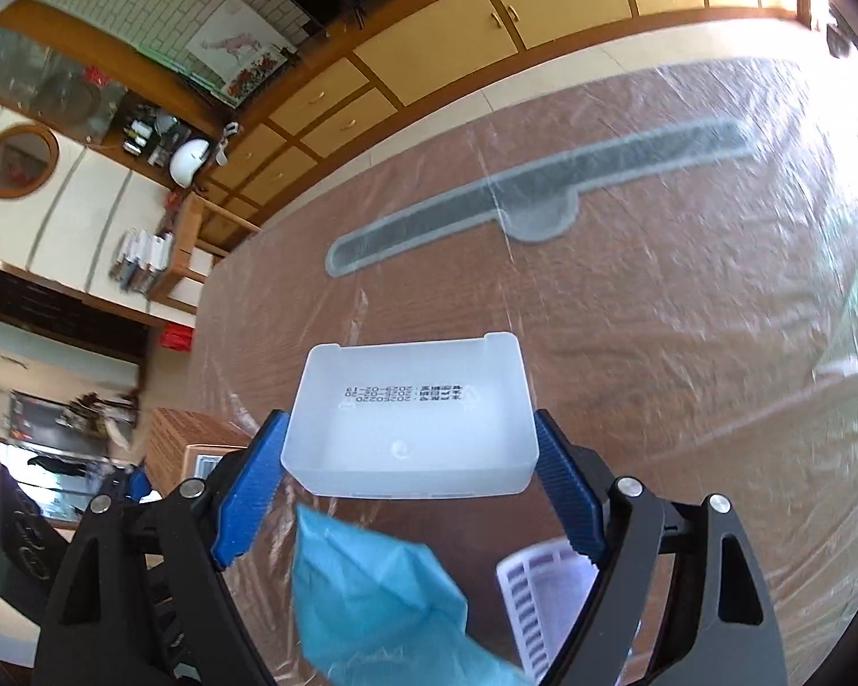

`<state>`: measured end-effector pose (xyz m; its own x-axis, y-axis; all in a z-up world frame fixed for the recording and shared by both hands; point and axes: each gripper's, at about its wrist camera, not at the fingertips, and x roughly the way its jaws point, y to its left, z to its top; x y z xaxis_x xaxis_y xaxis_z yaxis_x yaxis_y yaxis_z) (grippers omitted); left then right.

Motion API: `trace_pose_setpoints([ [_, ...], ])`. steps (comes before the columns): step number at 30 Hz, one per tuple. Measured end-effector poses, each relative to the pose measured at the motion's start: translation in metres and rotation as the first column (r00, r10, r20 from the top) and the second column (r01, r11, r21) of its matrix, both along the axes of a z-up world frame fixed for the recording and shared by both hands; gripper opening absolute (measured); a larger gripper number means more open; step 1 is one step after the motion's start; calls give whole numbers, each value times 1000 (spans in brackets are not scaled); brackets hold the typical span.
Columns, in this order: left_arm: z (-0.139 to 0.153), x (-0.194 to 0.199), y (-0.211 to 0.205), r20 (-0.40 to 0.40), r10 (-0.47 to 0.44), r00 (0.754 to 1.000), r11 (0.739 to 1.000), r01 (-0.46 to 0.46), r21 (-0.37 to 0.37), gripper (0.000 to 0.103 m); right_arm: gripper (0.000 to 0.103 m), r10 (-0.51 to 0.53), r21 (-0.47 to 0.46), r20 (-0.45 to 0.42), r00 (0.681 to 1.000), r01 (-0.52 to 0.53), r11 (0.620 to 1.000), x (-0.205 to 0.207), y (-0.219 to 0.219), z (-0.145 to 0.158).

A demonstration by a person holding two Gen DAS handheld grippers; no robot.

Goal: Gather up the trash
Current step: 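Carry the white box and cardboard box with both tools over the bin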

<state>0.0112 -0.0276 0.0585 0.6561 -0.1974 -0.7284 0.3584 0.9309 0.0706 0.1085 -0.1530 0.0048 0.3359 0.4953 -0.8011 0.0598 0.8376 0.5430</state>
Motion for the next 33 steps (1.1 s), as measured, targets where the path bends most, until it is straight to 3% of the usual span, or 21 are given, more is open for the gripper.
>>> trace_pose_setpoints([
  [17, 7, -61, -14, -28, 25, 999, 998, -27, -53, 59, 81, -52, 166, 2, 999, 51, 985, -89, -68, 22],
  [33, 10, -127, -34, -58, 37, 998, 995, -42, -85, 59, 81, -58, 238, -77, 995, 74, 968, -162, -103, 5],
])
